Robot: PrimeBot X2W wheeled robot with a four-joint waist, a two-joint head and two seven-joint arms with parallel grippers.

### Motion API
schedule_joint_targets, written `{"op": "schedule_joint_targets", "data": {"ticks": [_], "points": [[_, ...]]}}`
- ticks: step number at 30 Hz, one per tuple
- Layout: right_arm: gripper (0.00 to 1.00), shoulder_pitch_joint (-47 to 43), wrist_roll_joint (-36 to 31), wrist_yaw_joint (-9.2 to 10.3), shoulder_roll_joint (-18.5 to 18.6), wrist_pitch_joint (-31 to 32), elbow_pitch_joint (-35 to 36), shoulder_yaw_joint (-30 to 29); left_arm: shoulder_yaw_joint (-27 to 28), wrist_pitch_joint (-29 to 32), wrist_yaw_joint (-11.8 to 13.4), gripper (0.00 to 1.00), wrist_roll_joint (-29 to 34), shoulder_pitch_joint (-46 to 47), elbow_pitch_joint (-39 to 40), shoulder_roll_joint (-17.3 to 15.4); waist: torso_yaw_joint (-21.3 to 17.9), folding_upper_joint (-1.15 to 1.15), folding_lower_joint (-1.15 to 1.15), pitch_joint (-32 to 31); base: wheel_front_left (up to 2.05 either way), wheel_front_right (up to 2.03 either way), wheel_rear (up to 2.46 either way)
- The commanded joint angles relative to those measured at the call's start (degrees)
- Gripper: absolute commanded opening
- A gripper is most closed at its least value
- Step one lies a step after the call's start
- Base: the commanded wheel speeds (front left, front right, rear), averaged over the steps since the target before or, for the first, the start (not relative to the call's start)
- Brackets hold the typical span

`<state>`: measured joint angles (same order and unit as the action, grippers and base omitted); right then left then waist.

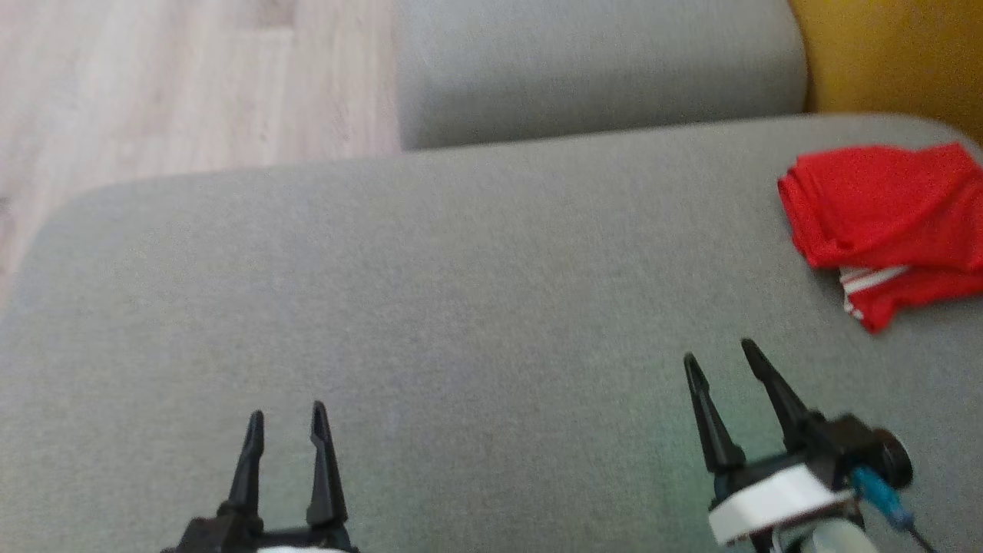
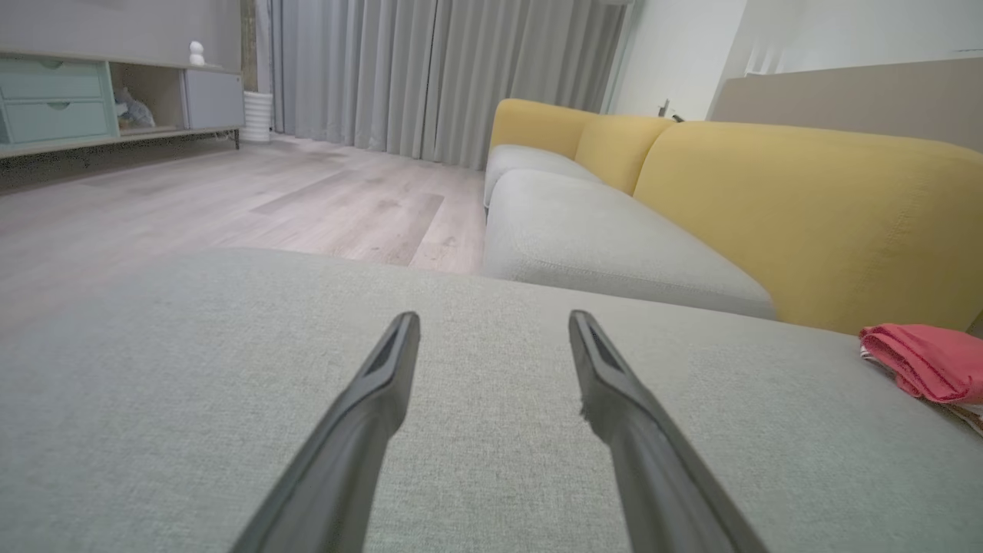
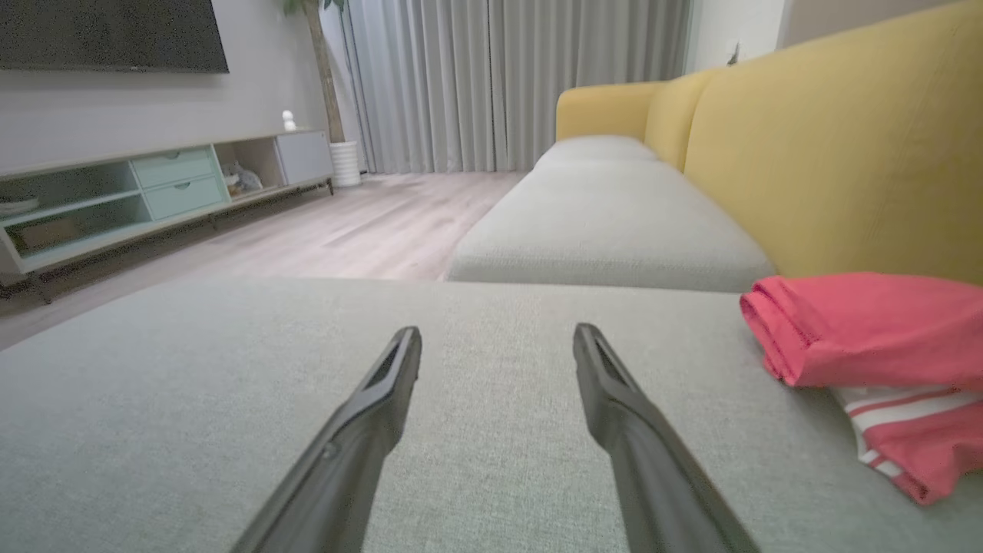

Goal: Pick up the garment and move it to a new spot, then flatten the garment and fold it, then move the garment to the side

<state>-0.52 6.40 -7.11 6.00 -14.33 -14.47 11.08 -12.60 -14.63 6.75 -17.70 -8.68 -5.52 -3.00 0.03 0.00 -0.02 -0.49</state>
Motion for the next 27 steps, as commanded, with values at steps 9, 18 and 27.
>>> {"op": "schedule_joint_targets", "data": {"ticks": [9,18,27], "points": [[1.00,-5.6,-4.4,-0.37,-3.0,-0.7,8.2,-2.3,1.7,-0.4,-2.1,1.00,3.1,-0.6,1.5,0.1,2.8,0.00,0.02,-5.0,0.00,0.00,0.00],[1.00,-6.2,-2.6,-0.37,-3.1,-0.7,8.7,-2.5,2.0,-0.4,-2.4,1.00,3.6,-1.2,0.7,0.1,2.4,0.00,0.02,-5.7,0.00,0.00,0.00],[0.00,-8.4,-2.3,0.03,-3.3,0.0,5.9,-4.2,0.8,0.0,-2.2,0.00,3.6,-3.4,-2.2,-0.1,2.3,0.00,0.02,-5.7,0.00,0.00,0.00]]}}
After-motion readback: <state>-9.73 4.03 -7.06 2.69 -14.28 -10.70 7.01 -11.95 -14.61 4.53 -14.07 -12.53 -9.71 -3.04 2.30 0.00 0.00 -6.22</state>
